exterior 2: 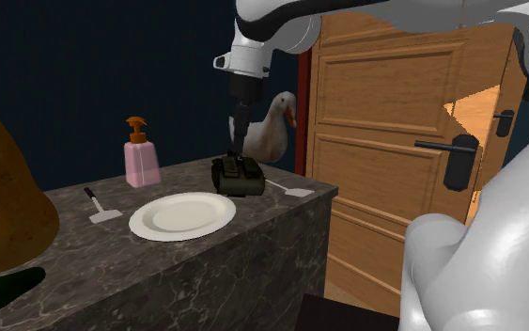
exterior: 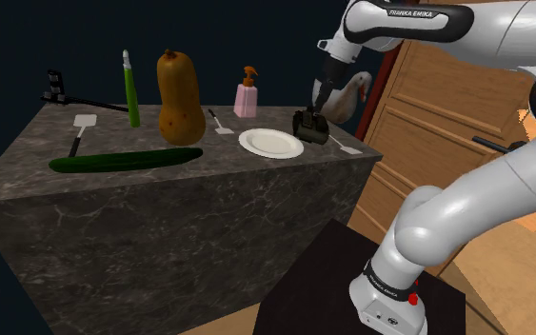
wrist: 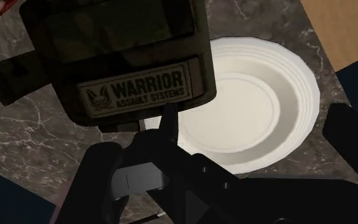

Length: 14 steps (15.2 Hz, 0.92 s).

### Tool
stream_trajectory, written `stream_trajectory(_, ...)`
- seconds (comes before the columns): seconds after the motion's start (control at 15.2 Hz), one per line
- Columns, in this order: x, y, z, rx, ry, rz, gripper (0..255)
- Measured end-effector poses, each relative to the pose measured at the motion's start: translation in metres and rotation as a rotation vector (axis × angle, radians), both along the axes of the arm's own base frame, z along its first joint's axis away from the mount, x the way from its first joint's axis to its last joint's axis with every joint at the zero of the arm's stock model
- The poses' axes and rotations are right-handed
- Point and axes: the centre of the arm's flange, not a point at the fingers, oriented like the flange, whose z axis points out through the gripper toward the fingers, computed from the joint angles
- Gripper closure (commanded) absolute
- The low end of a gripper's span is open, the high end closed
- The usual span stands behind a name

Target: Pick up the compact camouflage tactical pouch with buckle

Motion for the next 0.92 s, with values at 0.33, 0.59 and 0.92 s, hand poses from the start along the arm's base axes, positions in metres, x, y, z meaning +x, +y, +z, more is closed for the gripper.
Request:
stream_trajectory(0.33,0.032,-0.056,-0.009,-0.009,0.004,0.072,0)
stream_trajectory(0.59,0.054,-0.105,-0.009,-0.015,0.007,0.127,0)
stream_trajectory(0.92,0.096,-0.159,-0.016,-0.027,0.01,0.199,0)
